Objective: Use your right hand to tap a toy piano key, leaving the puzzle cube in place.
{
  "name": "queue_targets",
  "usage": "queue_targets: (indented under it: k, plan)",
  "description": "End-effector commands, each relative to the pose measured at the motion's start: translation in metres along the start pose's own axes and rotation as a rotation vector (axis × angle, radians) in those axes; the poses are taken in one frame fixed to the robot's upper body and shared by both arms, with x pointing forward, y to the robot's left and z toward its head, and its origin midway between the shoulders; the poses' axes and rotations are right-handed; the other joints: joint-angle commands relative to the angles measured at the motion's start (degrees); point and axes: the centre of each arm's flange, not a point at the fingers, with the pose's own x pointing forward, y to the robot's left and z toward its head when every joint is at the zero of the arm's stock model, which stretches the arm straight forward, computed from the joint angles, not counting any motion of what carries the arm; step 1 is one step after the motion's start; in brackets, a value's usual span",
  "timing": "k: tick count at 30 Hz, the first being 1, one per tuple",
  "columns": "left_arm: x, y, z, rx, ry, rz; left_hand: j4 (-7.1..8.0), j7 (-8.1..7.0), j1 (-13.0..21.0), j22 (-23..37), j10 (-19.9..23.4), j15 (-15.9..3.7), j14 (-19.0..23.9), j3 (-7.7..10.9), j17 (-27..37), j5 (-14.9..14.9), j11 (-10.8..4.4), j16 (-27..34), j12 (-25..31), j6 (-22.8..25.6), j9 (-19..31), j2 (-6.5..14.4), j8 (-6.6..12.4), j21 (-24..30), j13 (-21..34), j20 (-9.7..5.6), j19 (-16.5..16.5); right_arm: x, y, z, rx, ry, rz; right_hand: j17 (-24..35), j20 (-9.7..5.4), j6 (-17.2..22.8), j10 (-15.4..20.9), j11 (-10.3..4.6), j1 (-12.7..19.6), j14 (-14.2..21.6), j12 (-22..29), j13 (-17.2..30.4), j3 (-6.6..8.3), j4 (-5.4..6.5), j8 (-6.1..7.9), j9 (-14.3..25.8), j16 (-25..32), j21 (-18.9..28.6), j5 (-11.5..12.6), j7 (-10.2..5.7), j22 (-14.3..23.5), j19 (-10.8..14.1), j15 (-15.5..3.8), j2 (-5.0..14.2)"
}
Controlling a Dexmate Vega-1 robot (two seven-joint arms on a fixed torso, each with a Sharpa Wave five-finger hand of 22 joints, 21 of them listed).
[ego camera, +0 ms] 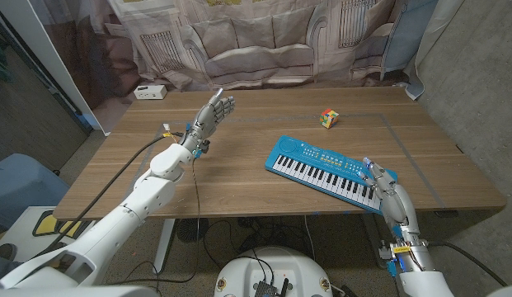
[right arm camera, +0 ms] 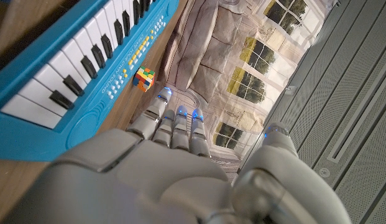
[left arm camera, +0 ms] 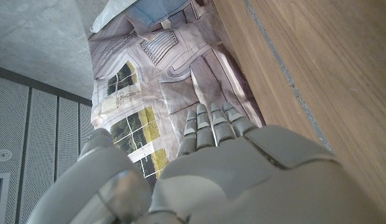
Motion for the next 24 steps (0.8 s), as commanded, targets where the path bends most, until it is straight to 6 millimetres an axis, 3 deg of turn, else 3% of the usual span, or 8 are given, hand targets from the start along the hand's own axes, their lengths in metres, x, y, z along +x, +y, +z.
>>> queue_targets:
  k: [1, 13, 24]
  plan:
    - [0.0005, 0.0012, 0.0043, 0.013, -0.002, -0.009, -0.3, -0.03, 0.07, 0.14, 0.45, 0.01, 0.58, 0.23, 0.24, -0.15, 0.02, -0.12, -0.13, 0.65, 0.35, 0.59, -0.23, -0.03, 0.1, 0.41, 0.09, -0.0028, 0.002, 0.0028, -0.083, 0.001, -0.022, -0.03, 0.0, 0.56, 0.67, 0.0, 0.19, 0.49, 0.29, 0.16, -0.08, -0.36, 0.36, 0.13, 0.36, -0.03, 0.24, -0.42, 0.12, 0.71, -0.21, 0.64]
    - [-0.0016, 0.0016, 0.0046, 0.02, 0.002, -0.004, -0.43, 0.29, 0.12, 0.15, 1.16, 0.07, 1.24, 0.23, 0.24, -0.25, 0.66, 0.06, 0.04, 1.34, 0.35, 0.69, -0.06, 0.11, 0.09, 0.53, 0.49, -0.0054, 0.0038, 0.0082, -0.2, 0.003, -0.04, -0.09, -0.02, 0.42, 0.72, -0.14, 0.34, 0.85, 0.22, 0.18, -0.11, -0.48, 0.21, 0.15, 0.42, -0.04, 0.24, -0.07, 0.13, 0.94, -0.33, 0.59]
    - [0.0019, 0.0012, 0.0036, 0.023, 0.009, -0.013, -0.51, 0.26, 0.13, 0.15, 1.24, 0.13, 1.29, 0.21, 0.24, -0.31, 0.24, 0.0, -0.01, 1.42, 0.35, 0.73, -0.12, 0.1, 0.09, 0.51, 0.5, -0.006, 0.0074, 0.0106, -0.268, 0.003, -0.043, -0.11, -0.03, 0.46, 0.85, -0.12, 0.35, 0.95, 0.21, 0.19, -0.18, -0.51, 0.16, 0.15, 0.4, -0.05, 0.22, 0.0, 0.13, 1.09, -0.47, 0.52]
